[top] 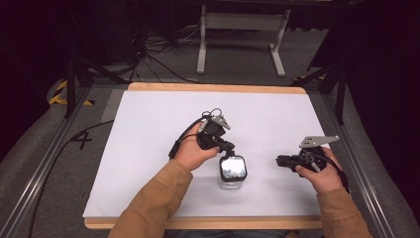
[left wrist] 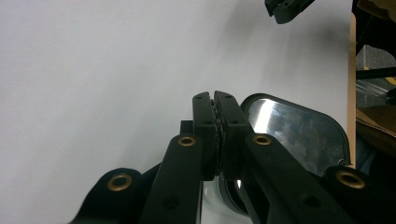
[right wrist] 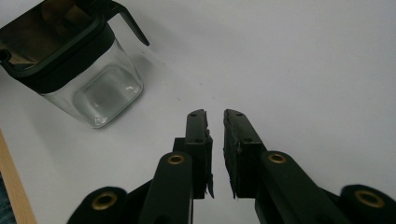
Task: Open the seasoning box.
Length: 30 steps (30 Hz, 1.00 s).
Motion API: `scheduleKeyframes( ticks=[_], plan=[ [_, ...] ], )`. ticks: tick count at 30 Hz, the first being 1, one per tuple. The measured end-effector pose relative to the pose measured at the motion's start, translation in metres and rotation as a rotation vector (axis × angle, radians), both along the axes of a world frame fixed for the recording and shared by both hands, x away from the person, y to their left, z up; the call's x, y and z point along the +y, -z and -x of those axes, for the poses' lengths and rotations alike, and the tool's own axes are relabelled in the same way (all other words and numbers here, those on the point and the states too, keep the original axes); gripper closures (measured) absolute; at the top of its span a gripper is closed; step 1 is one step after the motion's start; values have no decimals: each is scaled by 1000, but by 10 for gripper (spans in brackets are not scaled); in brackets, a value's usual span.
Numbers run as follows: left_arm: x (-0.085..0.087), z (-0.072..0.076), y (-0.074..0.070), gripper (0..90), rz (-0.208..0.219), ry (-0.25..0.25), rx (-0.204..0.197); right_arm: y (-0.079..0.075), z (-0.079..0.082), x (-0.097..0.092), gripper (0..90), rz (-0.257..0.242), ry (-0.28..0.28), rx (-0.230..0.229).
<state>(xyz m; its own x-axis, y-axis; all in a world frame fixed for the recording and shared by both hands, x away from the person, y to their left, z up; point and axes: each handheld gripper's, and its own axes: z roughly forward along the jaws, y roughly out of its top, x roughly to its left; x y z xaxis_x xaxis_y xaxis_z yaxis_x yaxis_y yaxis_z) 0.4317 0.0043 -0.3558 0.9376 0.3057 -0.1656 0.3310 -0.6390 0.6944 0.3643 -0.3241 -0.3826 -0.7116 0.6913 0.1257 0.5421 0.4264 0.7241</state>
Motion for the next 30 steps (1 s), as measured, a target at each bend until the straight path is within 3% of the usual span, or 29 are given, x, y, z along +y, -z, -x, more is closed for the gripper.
scheduleKeyframes(
  ticks=[21, 30],
  plan=[
    [-2, -5, 1, 896, 1, -20, 55, -1, 2, 7, 809, 9, -26, -4],
    [-2, -7, 1, 899, -8, -16, 53, -4, 6, 19, 828, 17, -72, -15]
  ],
)
